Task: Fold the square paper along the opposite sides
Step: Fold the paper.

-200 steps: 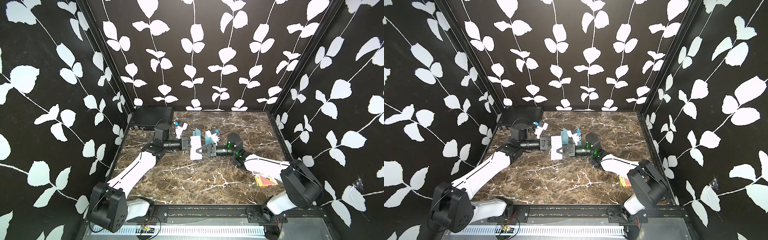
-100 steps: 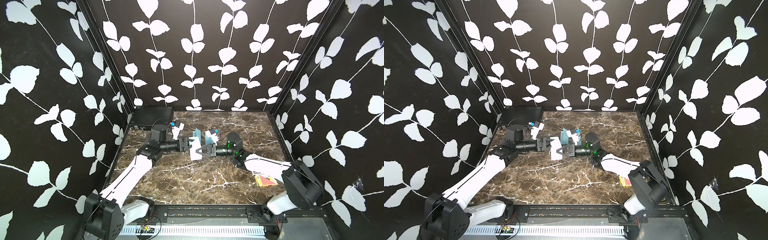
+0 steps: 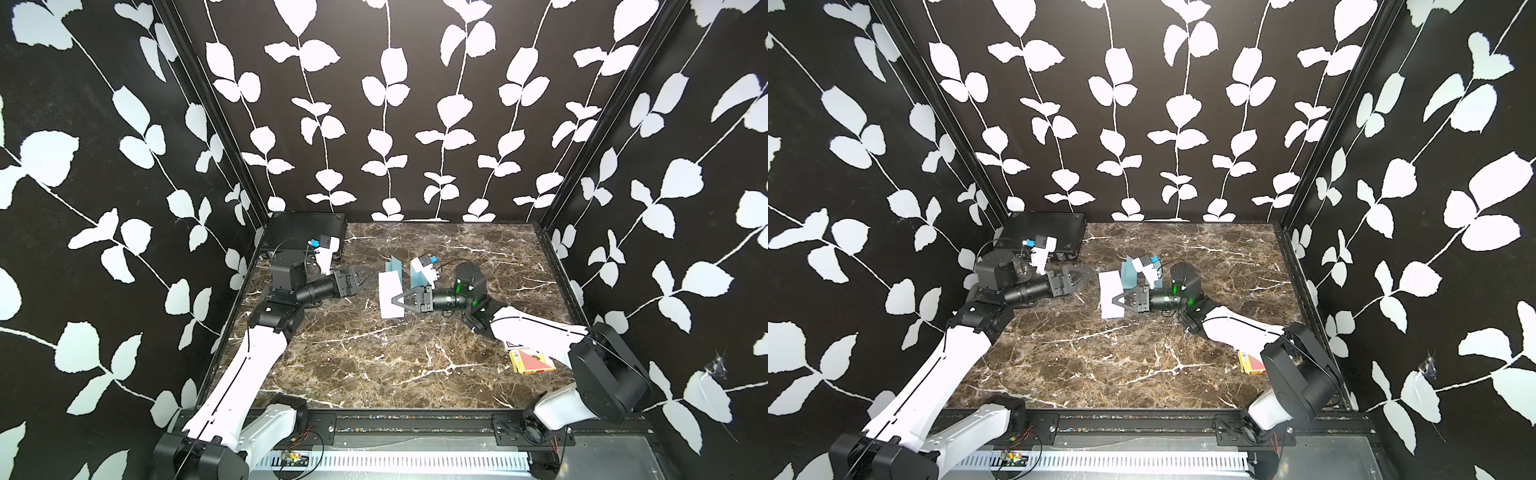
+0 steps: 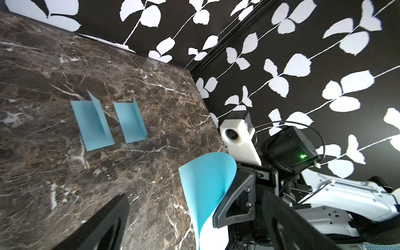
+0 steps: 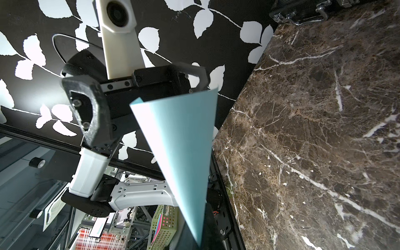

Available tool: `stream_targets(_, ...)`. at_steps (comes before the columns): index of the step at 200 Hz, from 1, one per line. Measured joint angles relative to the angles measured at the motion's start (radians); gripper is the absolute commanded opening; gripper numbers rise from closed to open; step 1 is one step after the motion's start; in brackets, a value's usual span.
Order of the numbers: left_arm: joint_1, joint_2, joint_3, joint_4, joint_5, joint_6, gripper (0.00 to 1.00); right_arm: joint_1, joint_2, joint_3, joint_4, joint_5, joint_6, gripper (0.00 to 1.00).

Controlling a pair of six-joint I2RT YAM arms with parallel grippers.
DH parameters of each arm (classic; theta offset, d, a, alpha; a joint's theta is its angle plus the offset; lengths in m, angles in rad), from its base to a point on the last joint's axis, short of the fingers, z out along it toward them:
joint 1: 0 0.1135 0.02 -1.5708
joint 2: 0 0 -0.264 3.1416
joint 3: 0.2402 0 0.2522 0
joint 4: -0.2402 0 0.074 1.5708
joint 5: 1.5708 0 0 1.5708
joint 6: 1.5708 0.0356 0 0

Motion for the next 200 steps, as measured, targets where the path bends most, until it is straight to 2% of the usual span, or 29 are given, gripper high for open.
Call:
stream_targets(49,-0.102,0.043,-0.089,0.126,0.007,-0.069,0.99,0.0,0.0,0.013,-0.014,-0.008,-0.004,0.07)
stream_targets(69,-0.121,0.062,-0.098,0.159,0.009,-0.085,0.91,0.0,0.0,0.015,-0.018,-0.008,-0.006,0.07)
stream_targets(116,-0.14,0.068,-0.101,0.2,0.009,-0.1,0.46,0.0,0.001,0.024,-0.028,-0.007,-0.014,0.07)
stream_targets(190,-0.141,0.09,-0.096,0.174,0.008,-0.078,0.0,0.0,0.001,0.032,-0.061,-0.007,-0.026,0.11)
stream_targets(200,-0.141,0.091,-0.094,0.171,0.009,-0.075,0.0,0.0,0.001,0.032,-0.066,-0.007,-0.027,0.12)
